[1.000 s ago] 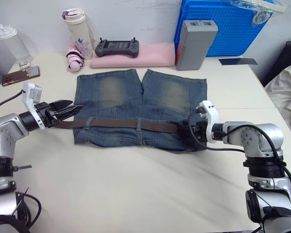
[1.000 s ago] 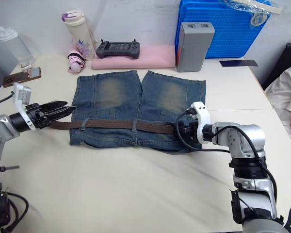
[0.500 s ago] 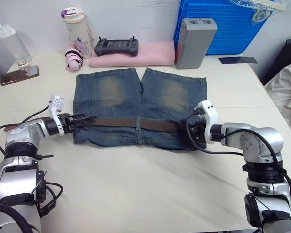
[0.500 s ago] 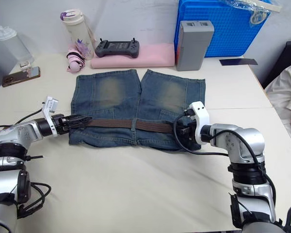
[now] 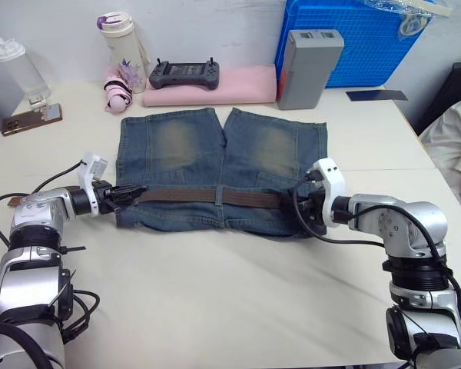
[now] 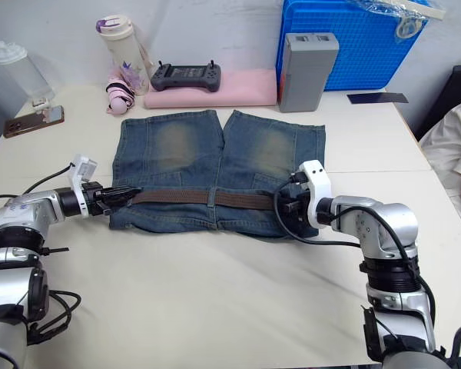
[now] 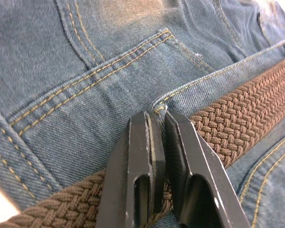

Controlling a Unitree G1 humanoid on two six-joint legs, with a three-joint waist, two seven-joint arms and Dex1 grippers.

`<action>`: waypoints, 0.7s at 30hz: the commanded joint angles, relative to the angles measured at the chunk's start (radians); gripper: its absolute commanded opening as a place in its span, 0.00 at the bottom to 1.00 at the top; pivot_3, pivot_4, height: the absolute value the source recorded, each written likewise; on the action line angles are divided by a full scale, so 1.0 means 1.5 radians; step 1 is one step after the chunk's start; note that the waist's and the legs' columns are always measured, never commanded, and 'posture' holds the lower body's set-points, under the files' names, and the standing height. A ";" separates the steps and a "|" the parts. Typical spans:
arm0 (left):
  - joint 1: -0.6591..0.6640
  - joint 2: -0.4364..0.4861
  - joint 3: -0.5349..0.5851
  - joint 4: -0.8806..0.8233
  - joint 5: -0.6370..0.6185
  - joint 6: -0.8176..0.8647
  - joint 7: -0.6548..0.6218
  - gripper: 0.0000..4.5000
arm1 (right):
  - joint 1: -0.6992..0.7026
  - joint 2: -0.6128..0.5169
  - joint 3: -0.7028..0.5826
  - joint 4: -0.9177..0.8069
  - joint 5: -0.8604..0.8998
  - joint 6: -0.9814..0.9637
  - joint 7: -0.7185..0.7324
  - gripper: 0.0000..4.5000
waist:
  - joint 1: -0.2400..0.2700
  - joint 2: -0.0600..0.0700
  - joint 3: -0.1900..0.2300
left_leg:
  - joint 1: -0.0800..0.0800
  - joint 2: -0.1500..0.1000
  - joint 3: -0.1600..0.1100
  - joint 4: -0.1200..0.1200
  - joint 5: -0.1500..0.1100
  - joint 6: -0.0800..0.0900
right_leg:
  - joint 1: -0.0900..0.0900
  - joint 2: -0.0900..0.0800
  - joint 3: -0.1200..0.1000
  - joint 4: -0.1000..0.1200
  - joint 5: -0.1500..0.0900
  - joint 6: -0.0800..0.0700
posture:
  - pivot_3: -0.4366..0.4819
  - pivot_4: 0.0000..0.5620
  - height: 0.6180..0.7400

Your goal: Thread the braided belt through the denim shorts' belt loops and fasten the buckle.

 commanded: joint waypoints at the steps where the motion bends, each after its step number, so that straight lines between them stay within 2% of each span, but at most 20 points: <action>1: -0.056 -0.007 0.032 0.004 0.000 -0.061 0.060 0.07 | -0.041 0.014 -0.024 0.022 -0.010 -0.067 -0.019 0.05 | 0.001 0.000 0.000 | -0.001 0.000 0.000 0.001 0.000 0.000 | 0.000 0.000 0.000 0.000 0.000 0.000 | 0.48 0.27 0.87; 6: -0.101 -0.017 0.067 0.021 0.001 -0.150 0.149 0.07 | -0.085 0.009 -0.059 0.093 -0.028 -0.149 -0.040 0.05 | 0.001 0.000 0.000 | -0.005 -0.001 0.000 0.004 0.000 0.000 | -0.005 -0.001 0.000 0.004 0.000 0.000 | 0.48 0.27 0.87; 9: -0.088 -0.023 0.064 0.007 0.018 -0.229 0.170 0.07 | -0.098 0.011 -0.071 0.116 -0.034 -0.204 -0.050 0.05 | 0.000 0.000 0.000 | -0.007 -0.001 0.002 0.005 0.000 0.000 | -0.009 -0.001 0.000 0.007 0.000 0.000 | 0.48 0.27 0.87; 11: -0.051 -0.031 0.074 -0.043 0.015 -0.311 0.184 0.07 | -0.085 0.005 -0.072 0.095 -0.036 -0.252 -0.045 0.05 | 0.000 0.000 0.000 | -0.007 -0.001 0.002 0.005 0.000 0.000 | -0.010 -0.001 0.000 0.008 0.000 0.000 | 0.48 0.27 0.87; 14: 0.072 -0.032 0.070 -0.188 0.048 -0.487 0.213 0.07 | -0.007 -0.011 -0.068 -0.026 -0.009 -0.307 0.004 0.05 | 0.000 0.000 0.000 | -0.009 -0.001 0.002 0.004 0.000 0.001 | -0.012 -0.002 0.000 0.008 0.000 0.000 | 0.48 0.27 0.87; 16: 0.164 -0.029 0.083 -0.283 0.072 -0.574 0.252 0.07 | 0.072 -0.027 -0.074 -0.134 0.037 -0.293 0.040 0.05 | 0.001 0.000 0.000 | -0.011 -0.001 0.002 0.004 0.000 0.001 | -0.015 -0.002 0.000 0.009 0.000 0.001 | 0.48 0.27 0.87; 21: 0.383 -0.001 0.114 -0.473 0.161 -0.730 0.316 0.07 | 0.276 -0.126 -0.075 -0.297 0.063 -0.279 0.107 0.05 | 0.003 -0.001 0.000 | -0.012 -0.001 0.002 0.004 -0.001 0.002 | -0.014 -0.003 -0.001 0.007 0.000 0.001 | 0.48 0.27 0.87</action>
